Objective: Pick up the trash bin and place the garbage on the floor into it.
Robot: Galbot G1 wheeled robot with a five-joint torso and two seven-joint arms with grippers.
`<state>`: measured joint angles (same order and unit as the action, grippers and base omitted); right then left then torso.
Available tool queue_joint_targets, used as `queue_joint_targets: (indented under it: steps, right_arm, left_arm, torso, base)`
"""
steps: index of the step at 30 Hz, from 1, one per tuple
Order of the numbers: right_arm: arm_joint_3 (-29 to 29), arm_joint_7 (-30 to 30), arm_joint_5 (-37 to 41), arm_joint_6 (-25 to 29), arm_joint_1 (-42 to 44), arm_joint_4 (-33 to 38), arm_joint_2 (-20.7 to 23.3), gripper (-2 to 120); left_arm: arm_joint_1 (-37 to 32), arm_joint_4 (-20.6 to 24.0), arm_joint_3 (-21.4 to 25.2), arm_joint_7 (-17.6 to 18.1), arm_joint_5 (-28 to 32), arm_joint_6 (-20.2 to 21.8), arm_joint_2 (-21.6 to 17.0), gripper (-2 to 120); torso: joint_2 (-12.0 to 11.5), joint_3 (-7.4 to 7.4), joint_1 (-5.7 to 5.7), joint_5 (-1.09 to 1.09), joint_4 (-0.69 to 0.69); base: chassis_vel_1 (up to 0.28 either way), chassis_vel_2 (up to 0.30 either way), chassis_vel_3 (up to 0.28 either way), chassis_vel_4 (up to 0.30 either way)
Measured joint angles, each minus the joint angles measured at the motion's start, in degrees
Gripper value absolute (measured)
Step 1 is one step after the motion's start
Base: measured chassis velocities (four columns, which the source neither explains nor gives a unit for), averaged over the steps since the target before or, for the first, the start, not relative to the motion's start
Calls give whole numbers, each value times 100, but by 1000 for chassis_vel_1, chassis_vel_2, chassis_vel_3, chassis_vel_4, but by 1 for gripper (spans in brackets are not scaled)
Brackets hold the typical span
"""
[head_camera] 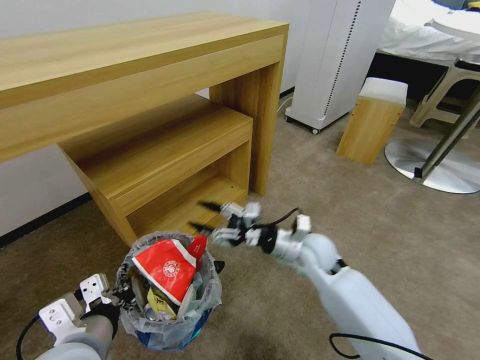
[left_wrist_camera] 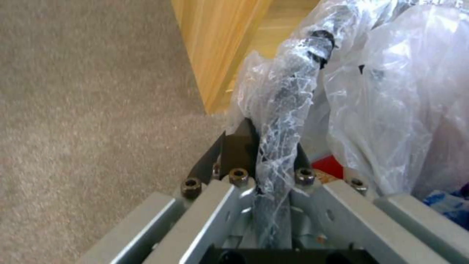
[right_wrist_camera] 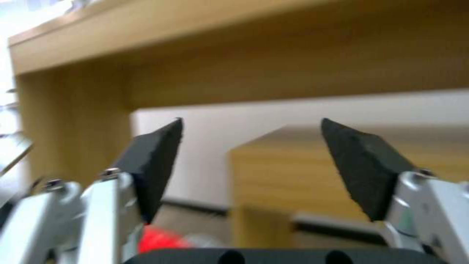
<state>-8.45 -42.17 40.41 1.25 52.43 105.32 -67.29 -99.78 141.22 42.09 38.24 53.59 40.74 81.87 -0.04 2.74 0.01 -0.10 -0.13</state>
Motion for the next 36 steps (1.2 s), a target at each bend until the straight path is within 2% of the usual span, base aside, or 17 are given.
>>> queue_joint_targets:
  steps: [1, 2, 4, 5, 6, 8, 11, 17, 28, 36]
  right_arm:
    - [-349, 345, 1, 94, 162, 248, -31, 87]
    - [-349, 345, 1, 94, 162, 248, -31, 87]
    - [-736, 817, 22, 187, 355, 545, -80, 95]
    - [-1072, 1373, 31, 212, 552, 844, -124, 99]
    - [-1072, 1373, 31, 212, 552, 844, -124, 99]
    - [-1468, 2015, -146, 245, 829, 1189, -232, 100]
    - [-1746, 2309, -444, 330, 1047, 1396, -326, 100]
    - [-2145, 2305, -747, 543, 1415, 1604, -422, 100]
    - [-2163, 2125, -815, 570, 1490, 1646, -576, 100]
    - [-2156, 2045, -832, 564, 1513, 1695, -586, 100]
  left_arm:
    - [14, -94, 19, 7, 129, -21, 39, 1]
    - [14, -94, 19, 7, 129, -21, 39, 1]
    - [40, -212, 31, 11, 303, -33, 92, 1]
    - [75, -334, 40, -2, 401, -64, 138, 1]
    - [75, -334, 40, -2, 401, -64, 138, 1]
    - [155, -547, 48, -149, 454, -166, 206, 1]
    - [243, -725, 54, -287, 535, -245, 255, 1]
    - [319, -1084, 43, -680, 447, -435, 373, 1]
    - [338, -1493, 20, -1122, -28, -701, 379, 1]
    - [364, -1693, -38, -1183, -159, -739, 416, 1]
  torso:
    - [0, 0, 0, -1, 0]
    - [0, 0, 0, -1, 0]
    - [0, 0, 0, -1, 1]
    - [0, 0, 0, -2, 0]
    - [0, 0, 0, -2, 0]
    - [0, 0, 0, -1, 0]
    - [0, 0, 0, -1, 0]
    - [0, 0, 0, -1, 0]
    - [0, 0, 0, -2, 1]
    - [-1, 0, 0, -2, 1]
  base:
    - [0, 0, 0, 0]
    - [0, 0, 0, 0]
    - [0, 0, 0, 0]
    - [0, 0, 0, 0]
    - [0, 0, 0, 0]
    - [0, 0, 0, 0]
    - [0, 0, 0, 0]
    - [0, 0, 0, 0]
    - [0, 0, 0, 0]
    - [0, 0, 0, 0]
